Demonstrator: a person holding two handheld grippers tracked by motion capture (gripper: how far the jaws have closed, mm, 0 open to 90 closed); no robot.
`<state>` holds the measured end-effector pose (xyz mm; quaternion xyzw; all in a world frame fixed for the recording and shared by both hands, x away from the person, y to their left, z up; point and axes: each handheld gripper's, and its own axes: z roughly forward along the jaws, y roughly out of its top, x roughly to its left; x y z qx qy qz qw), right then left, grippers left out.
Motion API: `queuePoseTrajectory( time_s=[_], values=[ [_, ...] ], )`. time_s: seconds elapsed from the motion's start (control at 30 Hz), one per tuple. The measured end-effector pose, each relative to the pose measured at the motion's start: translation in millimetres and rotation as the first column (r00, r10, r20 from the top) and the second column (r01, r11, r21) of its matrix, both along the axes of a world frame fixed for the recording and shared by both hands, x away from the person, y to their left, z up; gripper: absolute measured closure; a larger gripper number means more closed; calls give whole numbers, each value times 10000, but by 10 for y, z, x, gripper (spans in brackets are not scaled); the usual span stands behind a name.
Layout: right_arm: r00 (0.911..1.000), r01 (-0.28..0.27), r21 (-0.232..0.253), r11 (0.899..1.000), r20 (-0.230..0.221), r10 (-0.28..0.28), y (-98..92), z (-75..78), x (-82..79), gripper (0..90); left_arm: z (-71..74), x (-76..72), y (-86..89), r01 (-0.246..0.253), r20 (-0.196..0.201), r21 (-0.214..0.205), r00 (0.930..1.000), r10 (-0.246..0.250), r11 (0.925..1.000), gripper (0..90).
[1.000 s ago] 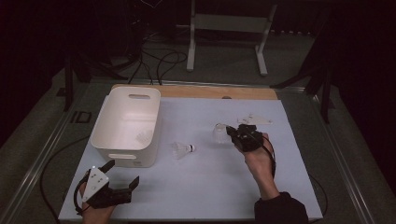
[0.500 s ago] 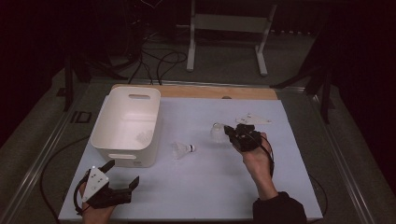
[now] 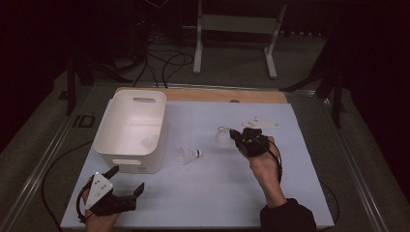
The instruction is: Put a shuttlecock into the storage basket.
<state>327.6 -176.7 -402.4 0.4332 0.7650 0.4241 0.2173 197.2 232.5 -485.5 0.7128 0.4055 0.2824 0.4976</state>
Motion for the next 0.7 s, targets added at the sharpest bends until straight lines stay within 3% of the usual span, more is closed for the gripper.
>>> queuePoseTrajectory(
  time_s=[0.7],
  values=[
    [9996,-213,197,9996,193,210,115,74,-12,896,-1,0,-5,16,9,-7,10000,-16,10000,0]
  ],
)
